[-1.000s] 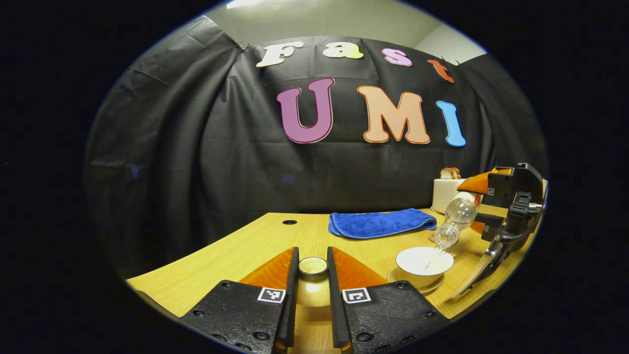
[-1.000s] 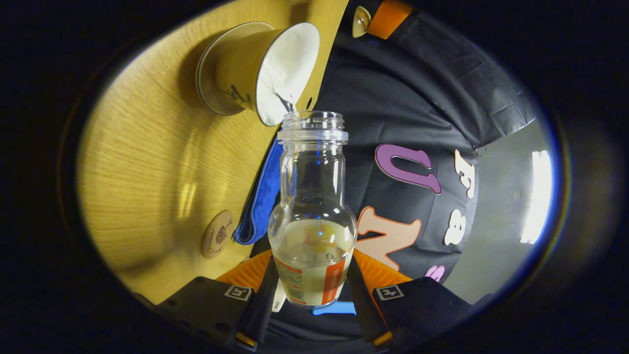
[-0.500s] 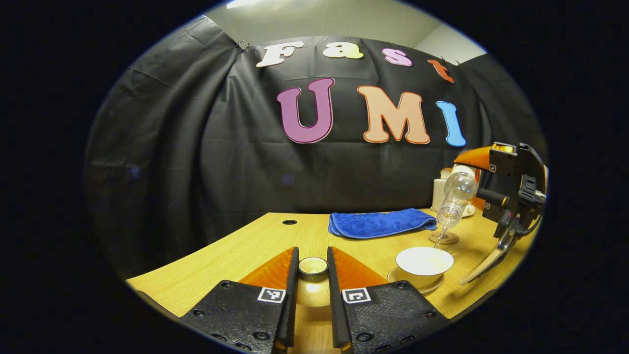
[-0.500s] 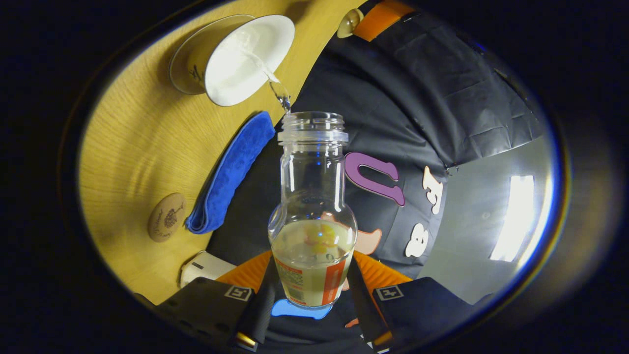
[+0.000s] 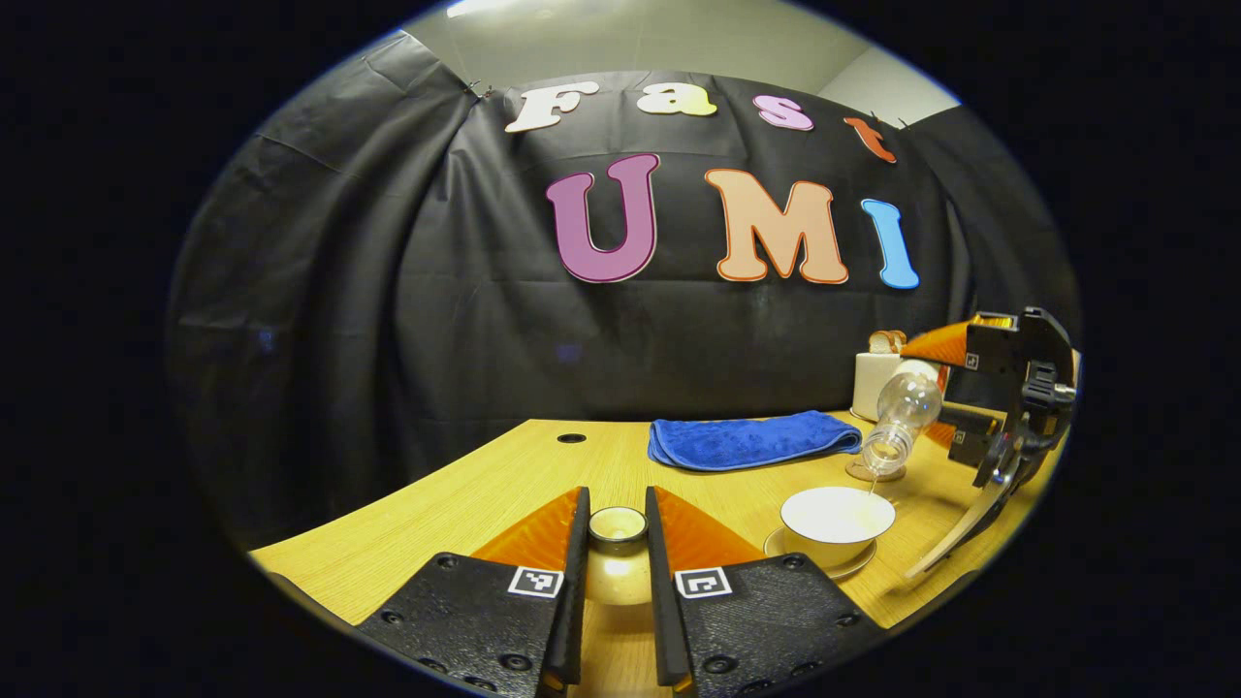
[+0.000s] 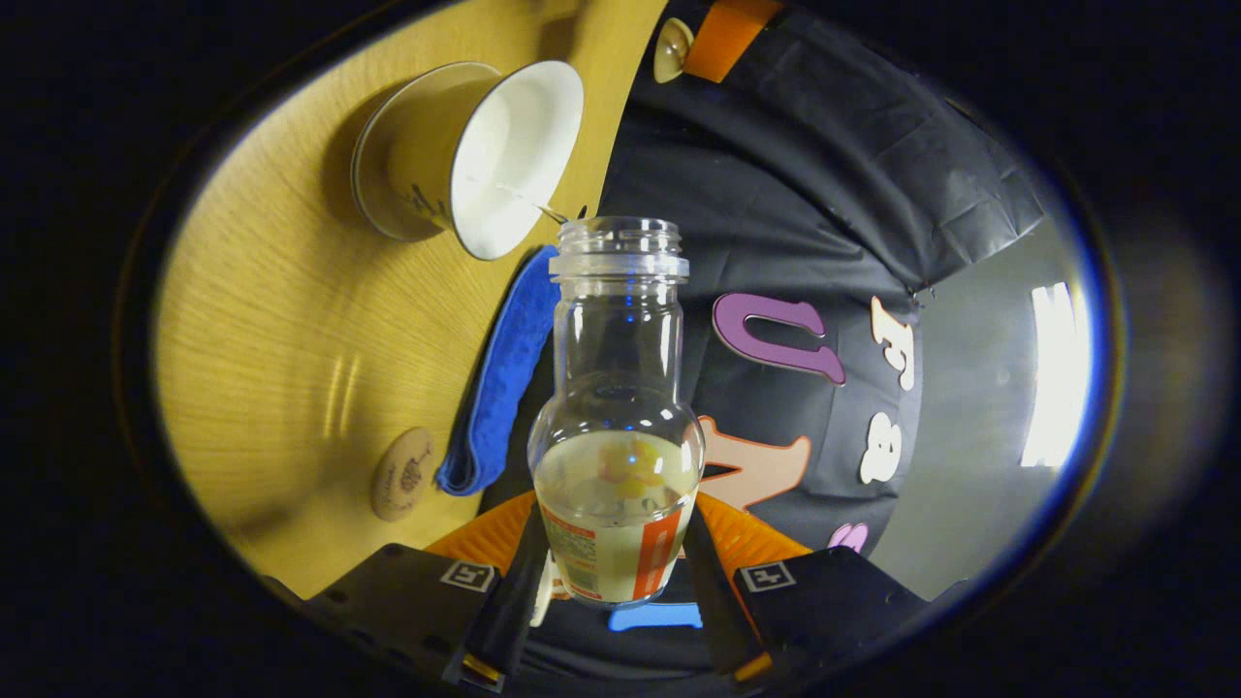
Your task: Open the teacup lid with one hand, grasp the water bottle and pour water into the teacup with the other hand; after pouring, place the water bottle on the coaster and then close the teacup lid.
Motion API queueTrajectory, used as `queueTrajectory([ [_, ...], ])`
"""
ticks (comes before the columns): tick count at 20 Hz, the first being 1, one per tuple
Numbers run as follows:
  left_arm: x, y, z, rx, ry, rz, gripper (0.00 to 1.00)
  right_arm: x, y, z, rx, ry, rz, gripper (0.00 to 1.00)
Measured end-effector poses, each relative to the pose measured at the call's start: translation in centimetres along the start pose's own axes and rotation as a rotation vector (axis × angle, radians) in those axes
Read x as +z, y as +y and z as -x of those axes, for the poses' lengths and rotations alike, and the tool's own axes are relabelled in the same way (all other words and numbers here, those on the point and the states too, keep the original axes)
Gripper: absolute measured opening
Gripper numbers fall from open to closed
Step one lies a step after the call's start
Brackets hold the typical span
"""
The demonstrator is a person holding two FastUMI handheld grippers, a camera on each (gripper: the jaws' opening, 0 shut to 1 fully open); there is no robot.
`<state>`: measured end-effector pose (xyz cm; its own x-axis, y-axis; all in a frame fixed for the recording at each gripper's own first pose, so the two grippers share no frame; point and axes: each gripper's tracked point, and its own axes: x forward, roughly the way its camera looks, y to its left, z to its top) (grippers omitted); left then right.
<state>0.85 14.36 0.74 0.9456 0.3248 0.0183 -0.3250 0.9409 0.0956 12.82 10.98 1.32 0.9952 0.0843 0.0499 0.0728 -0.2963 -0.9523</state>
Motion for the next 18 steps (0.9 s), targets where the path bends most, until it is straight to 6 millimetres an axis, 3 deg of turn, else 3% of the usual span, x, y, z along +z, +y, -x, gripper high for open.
queueTrajectory([
  [7, 0.0, 0.0, 0.0, 0.000, 0.001, 0.000, 0.27, 1.4, 5.4, 1.7, 0.238, 0.037, -0.478, 0.79],
  [10, -0.1, 0.0, 0.0, 0.000, 0.001, 0.000, 0.27, 0.7, 5.3, 1.7, 0.274, 0.068, -0.656, 0.74],
  [11, 0.0, 0.0, 0.0, 0.000, 0.001, 0.000, 0.27, 0.3, 5.3, 1.7, 0.281, 0.079, -0.711, 0.78],
  [18, 0.0, 0.0, 0.1, 0.000, 0.001, -0.001, 0.27, -3.1, 4.7, 0.5, 0.270, 0.152, -1.182, 0.77],
])
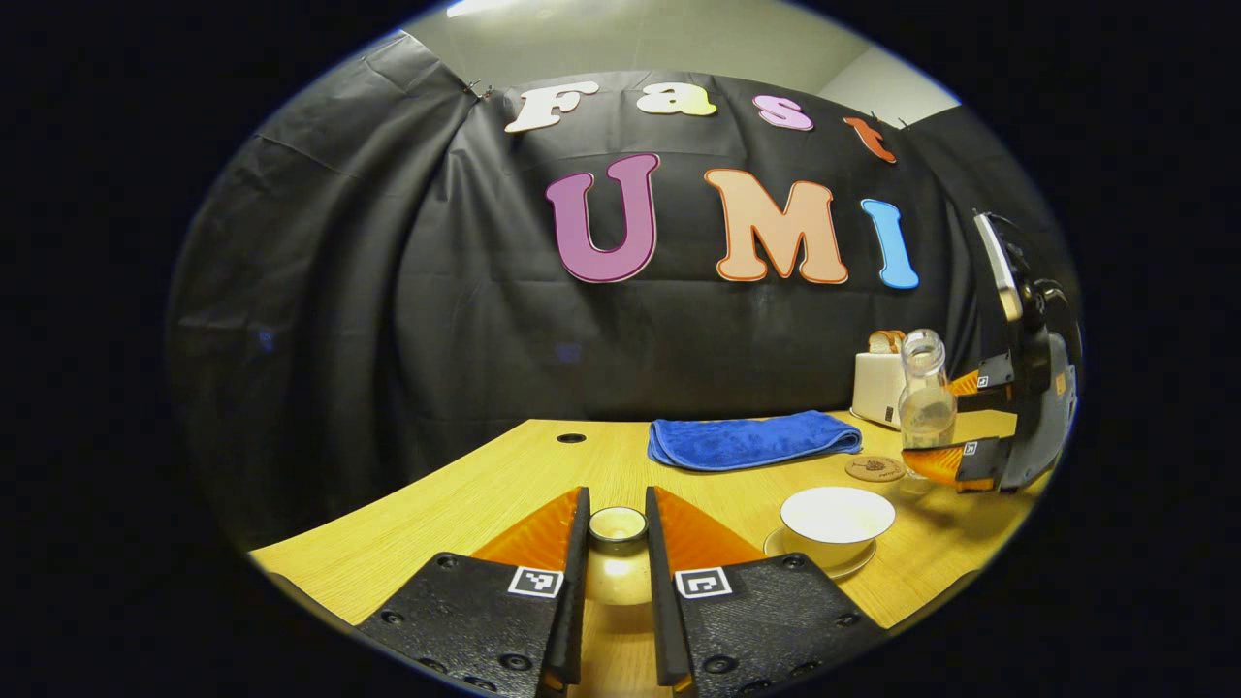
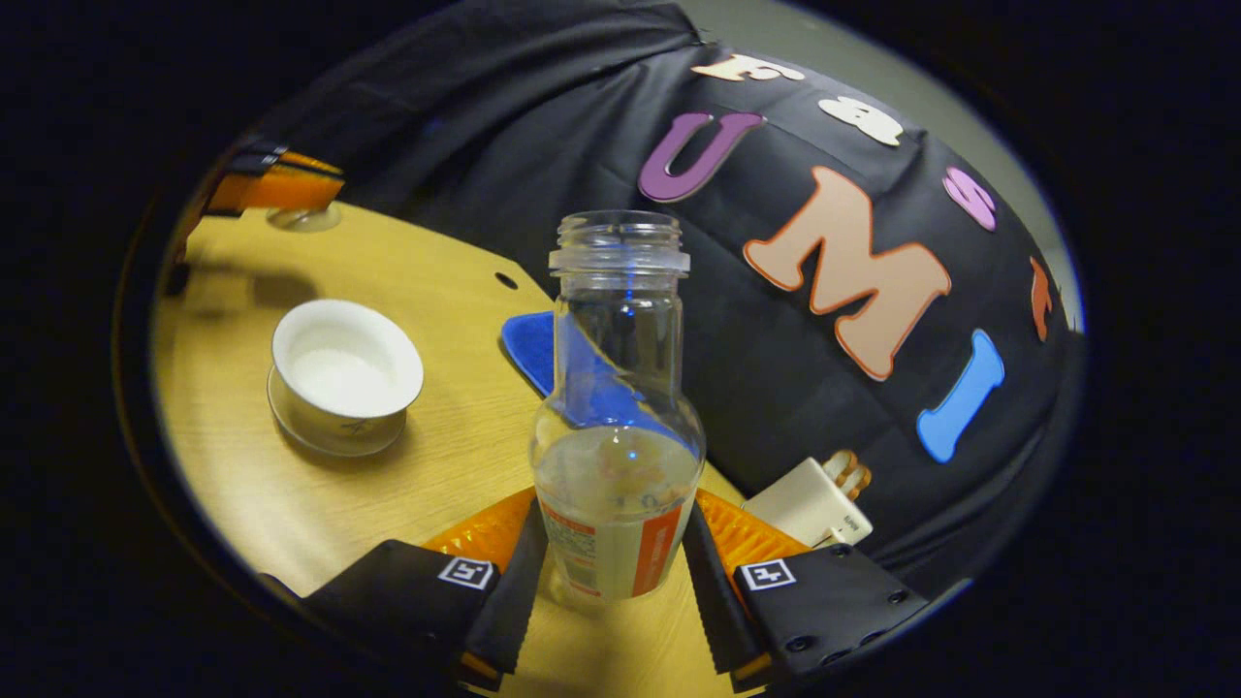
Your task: Open the teacup lid with one hand, grasp the water bottle and pour water into the teacup with the other hand; after pouring, place the water bottle on the coaster and then close the teacup lid.
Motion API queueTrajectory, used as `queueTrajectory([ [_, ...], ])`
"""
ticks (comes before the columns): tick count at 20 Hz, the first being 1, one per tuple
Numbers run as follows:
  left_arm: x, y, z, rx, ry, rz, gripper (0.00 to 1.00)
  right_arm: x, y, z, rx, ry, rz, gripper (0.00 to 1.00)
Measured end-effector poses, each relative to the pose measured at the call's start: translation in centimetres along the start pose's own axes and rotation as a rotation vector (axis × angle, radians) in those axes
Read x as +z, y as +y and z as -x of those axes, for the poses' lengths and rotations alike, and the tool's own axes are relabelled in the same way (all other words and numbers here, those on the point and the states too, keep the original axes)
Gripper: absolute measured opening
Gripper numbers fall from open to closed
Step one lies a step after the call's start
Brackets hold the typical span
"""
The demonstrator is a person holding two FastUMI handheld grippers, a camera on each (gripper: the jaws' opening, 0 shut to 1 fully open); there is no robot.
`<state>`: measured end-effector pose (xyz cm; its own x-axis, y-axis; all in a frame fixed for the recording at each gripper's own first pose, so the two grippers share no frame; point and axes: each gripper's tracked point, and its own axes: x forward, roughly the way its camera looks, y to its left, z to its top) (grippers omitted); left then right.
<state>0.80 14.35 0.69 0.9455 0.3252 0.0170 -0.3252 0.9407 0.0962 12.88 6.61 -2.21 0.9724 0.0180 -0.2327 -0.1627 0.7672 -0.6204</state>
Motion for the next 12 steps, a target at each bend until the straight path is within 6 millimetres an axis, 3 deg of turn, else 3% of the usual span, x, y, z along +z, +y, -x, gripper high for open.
queueTrajectory([
  [2, 0.2, 0.0, 0.0, 0.000, 0.000, 0.000, 0.27, -0.2, -1.4, -0.4, -0.016, -0.007, -0.121, 0.77],
  [6, 0.1, 0.0, 0.0, 0.000, -0.001, 0.000, 0.27, -0.5, -2.4, -1.2, 0.007, -0.050, -0.331, 0.75],
  [9, 0.1, 0.0, 0.0, 0.000, 0.000, 0.000, 0.27, -1.3, -4.1, -2.8, -0.024, -0.046, -0.425, 0.77],
  [12, 0.1, 0.0, 0.0, 0.000, 0.000, 0.000, 0.27, -1.8, -4.4, -4.1, -0.008, -0.048, -0.533, 0.76],
])
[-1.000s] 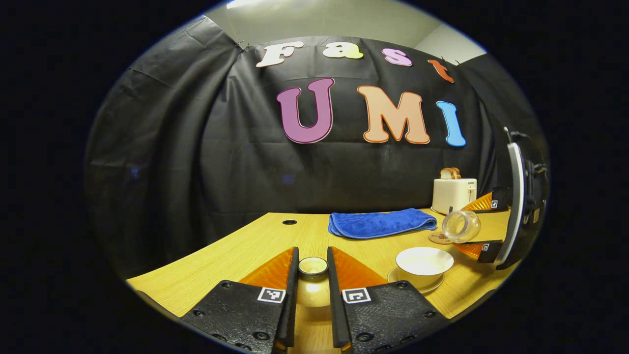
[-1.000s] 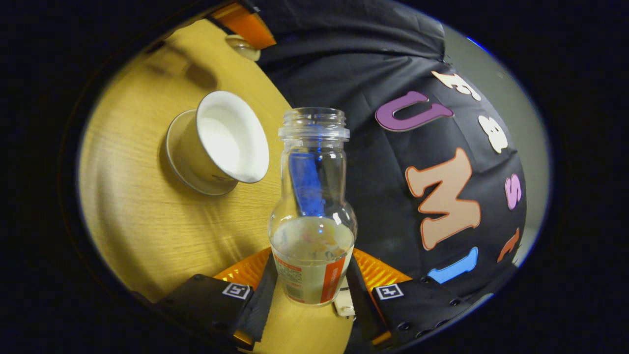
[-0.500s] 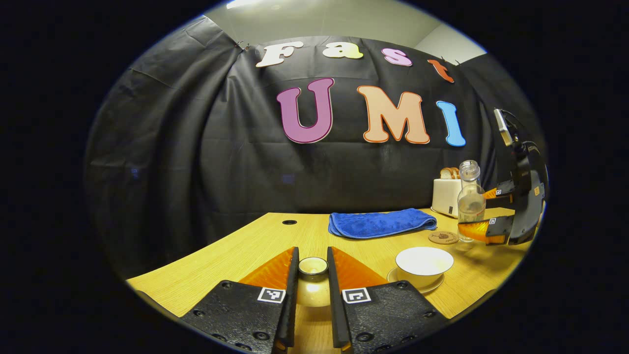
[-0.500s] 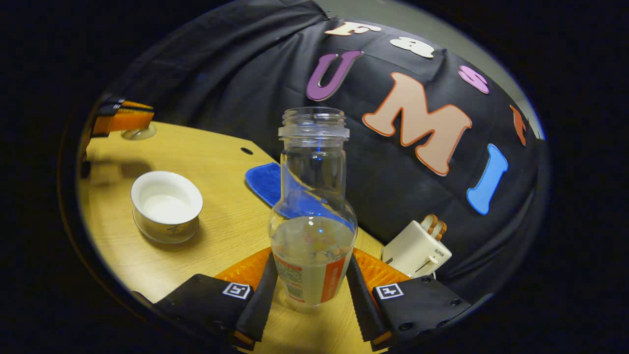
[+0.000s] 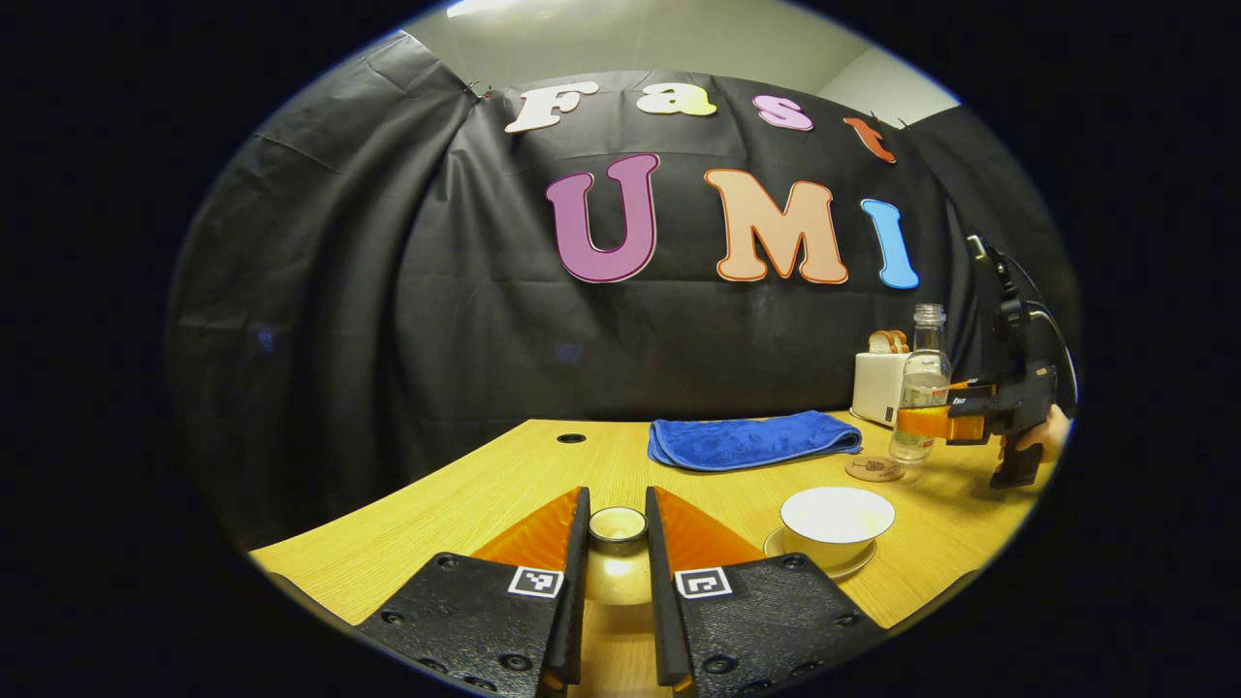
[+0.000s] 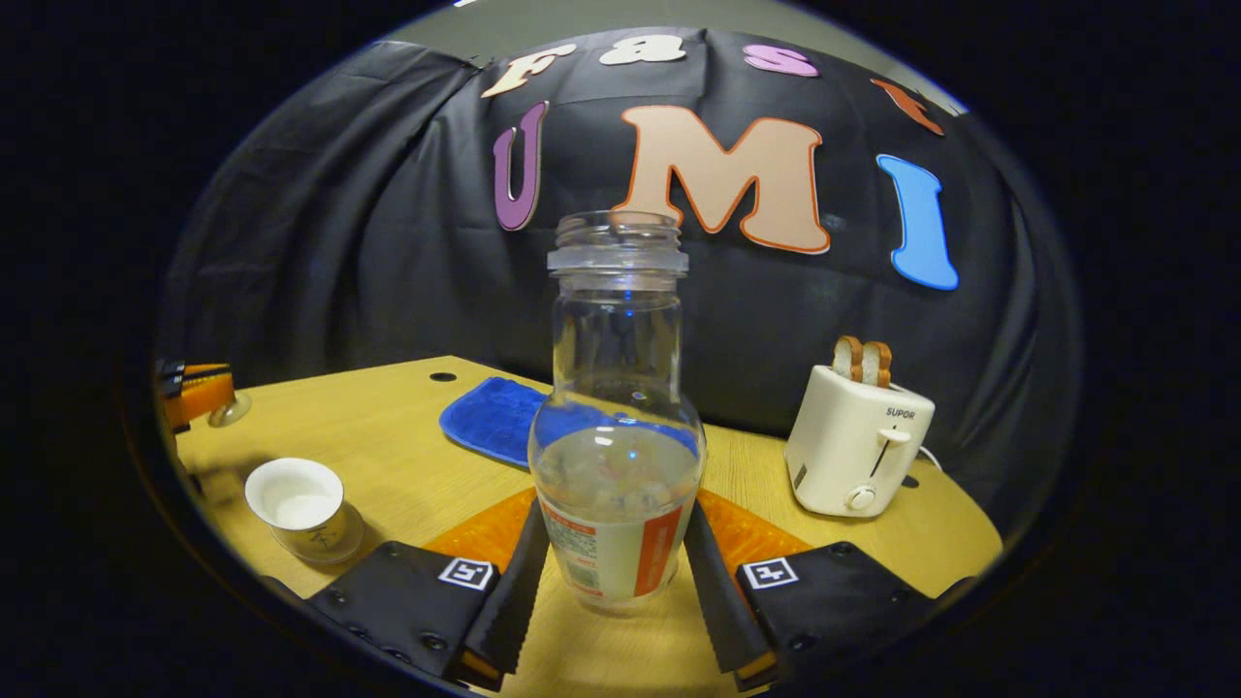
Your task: Open the teacup lid with one hand, grasp the water bottle and pour water into the teacup with the other hand; after pouring, place the water bottle on the coaster and then close the teacup lid.
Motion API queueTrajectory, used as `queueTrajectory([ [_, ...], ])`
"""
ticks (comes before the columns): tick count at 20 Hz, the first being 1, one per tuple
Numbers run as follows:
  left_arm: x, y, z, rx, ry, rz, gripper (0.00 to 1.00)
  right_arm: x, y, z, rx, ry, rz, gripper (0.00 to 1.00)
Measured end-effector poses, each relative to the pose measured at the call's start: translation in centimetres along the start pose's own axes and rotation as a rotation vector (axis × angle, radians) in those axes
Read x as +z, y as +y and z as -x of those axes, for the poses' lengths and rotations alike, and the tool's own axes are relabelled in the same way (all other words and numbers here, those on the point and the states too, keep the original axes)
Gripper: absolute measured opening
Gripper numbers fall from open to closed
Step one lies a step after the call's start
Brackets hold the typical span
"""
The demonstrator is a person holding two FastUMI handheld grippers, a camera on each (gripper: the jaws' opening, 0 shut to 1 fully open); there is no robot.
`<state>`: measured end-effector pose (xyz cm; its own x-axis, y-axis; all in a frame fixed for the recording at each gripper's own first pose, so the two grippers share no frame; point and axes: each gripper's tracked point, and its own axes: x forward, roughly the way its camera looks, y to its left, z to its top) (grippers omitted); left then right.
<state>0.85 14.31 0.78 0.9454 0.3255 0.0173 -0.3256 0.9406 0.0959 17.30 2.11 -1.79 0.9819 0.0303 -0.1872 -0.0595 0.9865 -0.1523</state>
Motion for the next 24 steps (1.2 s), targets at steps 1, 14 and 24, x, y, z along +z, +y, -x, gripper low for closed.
queueTrajectory([
  [1, 0.1, 0.0, 0.1, 0.001, 0.000, 0.000, 0.27, -0.1, -0.2, -0.4, -0.001, 0.000, -0.024, 0.77],
  [14, 0.0, 0.0, 0.0, 0.000, 0.000, 0.001, 0.27, -1.7, -0.9, -3.8, -0.026, 0.017, -0.089, 0.77],
  [24, 0.0, 0.0, 0.0, 0.000, 0.000, 0.001, 0.27, -2.2, -1.3, -4.8, -0.055, 0.061, -0.076, 0.80],
])
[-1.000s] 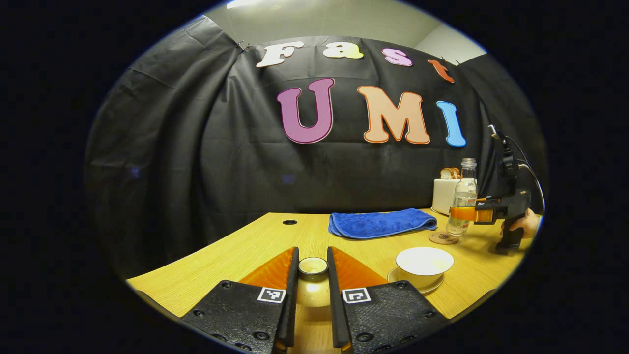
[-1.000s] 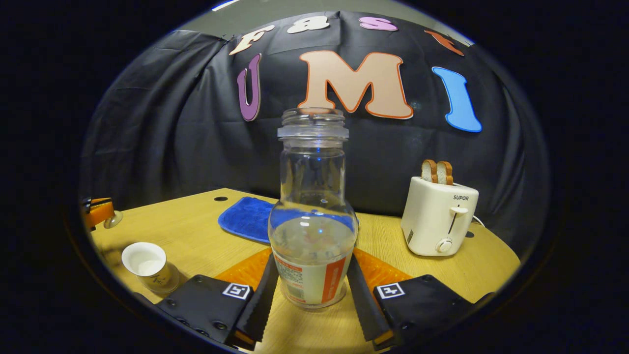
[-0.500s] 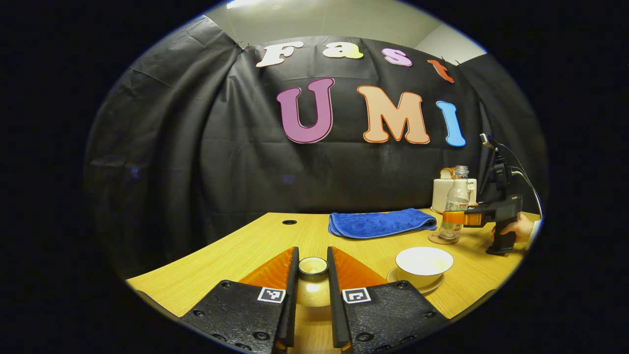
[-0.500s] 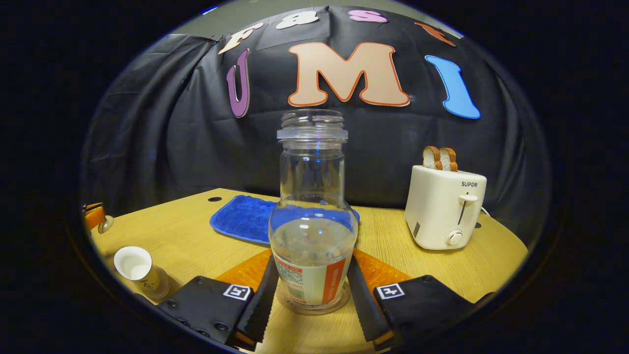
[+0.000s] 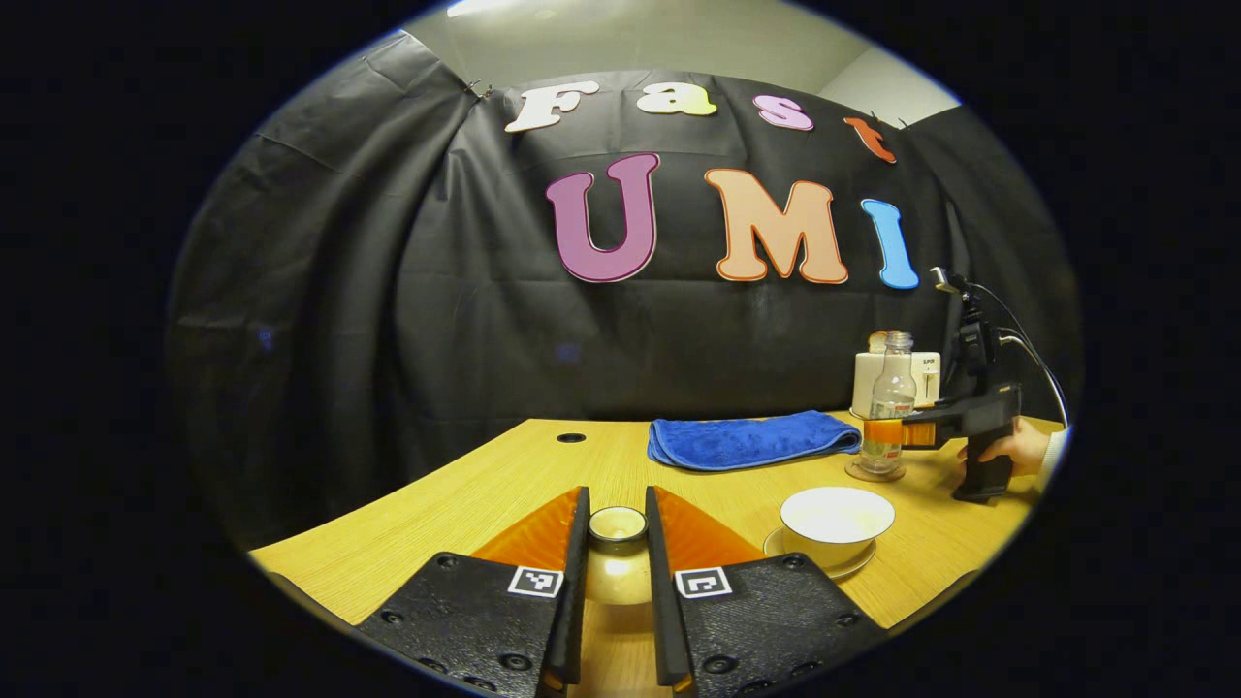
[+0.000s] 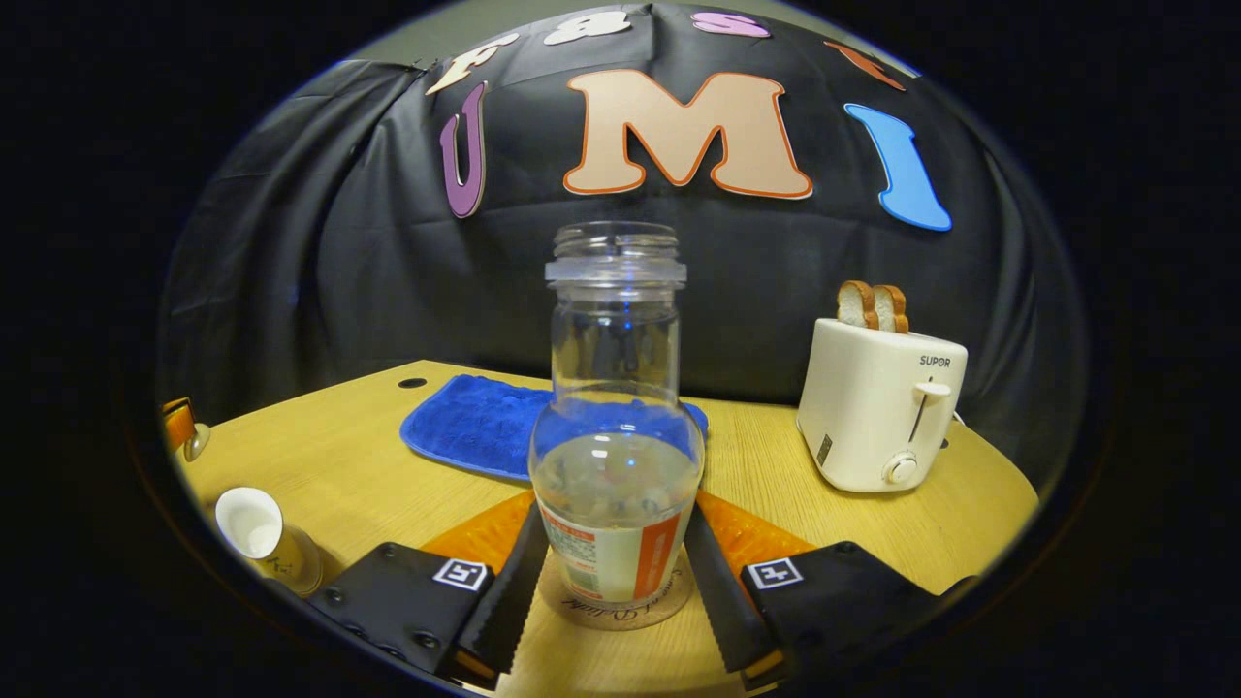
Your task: Open the teacup lid with one hand, grasp the water bottle and pour water into the teacup with the other hand; after pouring, place the water bottle on the coaster and then close the teacup lid.
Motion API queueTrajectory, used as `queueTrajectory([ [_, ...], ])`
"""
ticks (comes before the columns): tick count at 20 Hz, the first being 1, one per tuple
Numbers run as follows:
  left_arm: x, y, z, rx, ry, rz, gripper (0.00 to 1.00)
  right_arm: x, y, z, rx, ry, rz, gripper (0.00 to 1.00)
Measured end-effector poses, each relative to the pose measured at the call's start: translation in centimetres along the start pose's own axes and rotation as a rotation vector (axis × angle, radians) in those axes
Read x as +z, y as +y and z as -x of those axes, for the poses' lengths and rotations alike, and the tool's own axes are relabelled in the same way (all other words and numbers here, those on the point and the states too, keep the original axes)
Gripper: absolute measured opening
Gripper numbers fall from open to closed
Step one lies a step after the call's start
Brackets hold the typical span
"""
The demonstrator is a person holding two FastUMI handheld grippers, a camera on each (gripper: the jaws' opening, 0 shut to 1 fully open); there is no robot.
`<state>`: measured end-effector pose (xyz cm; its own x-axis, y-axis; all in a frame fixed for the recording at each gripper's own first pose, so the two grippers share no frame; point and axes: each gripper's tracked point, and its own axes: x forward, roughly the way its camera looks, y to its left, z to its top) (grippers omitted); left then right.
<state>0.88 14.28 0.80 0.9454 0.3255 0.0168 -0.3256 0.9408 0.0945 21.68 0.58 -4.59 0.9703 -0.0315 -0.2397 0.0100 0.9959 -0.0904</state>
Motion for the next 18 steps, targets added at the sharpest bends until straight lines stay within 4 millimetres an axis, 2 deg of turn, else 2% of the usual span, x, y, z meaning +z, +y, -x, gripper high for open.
queueTrajectory([
  [4, -0.1, 0.0, 0.0, 0.000, 0.001, 0.000, 0.27, 0.0, -0.4, 0.4, -0.003, -0.005, -0.010, 0.93],
  [5, -0.1, 0.0, 0.0, 0.000, 0.001, 0.000, 0.28, -0.1, -0.3, 0.6, -0.005, -0.008, -0.007, 0.88],
  [7, -0.1, 0.0, 0.0, 0.000, 0.002, 0.000, 0.28, -0.1, -0.4, 1.2, -0.005, -0.013, 0.001, 0.88],
  [8, -0.2, 0.0, 0.0, 0.000, 0.003, -0.001, 0.27, -0.1, -0.3, 1.6, -0.003, -0.016, 0.004, 0.96],
  [12, 0.0, -0.6, -0.3, -0.008, 0.002, 0.001, 0.27, -0.1, -0.6, 4.0, -0.010, -0.050, -0.010, 0.93],
  [16, -0.1, -2.9, -1.3, -0.050, 0.001, 0.003, 0.27, -0.7, -1.0, 6.9, -0.006, -0.047, -0.050, 0.93],
  [18, -0.2, -4.4, -1.9, -0.078, 0.002, 0.003, 0.28, -0.1, -0.9, 7.6, -0.004, -0.083, -0.044, 0.92],
])
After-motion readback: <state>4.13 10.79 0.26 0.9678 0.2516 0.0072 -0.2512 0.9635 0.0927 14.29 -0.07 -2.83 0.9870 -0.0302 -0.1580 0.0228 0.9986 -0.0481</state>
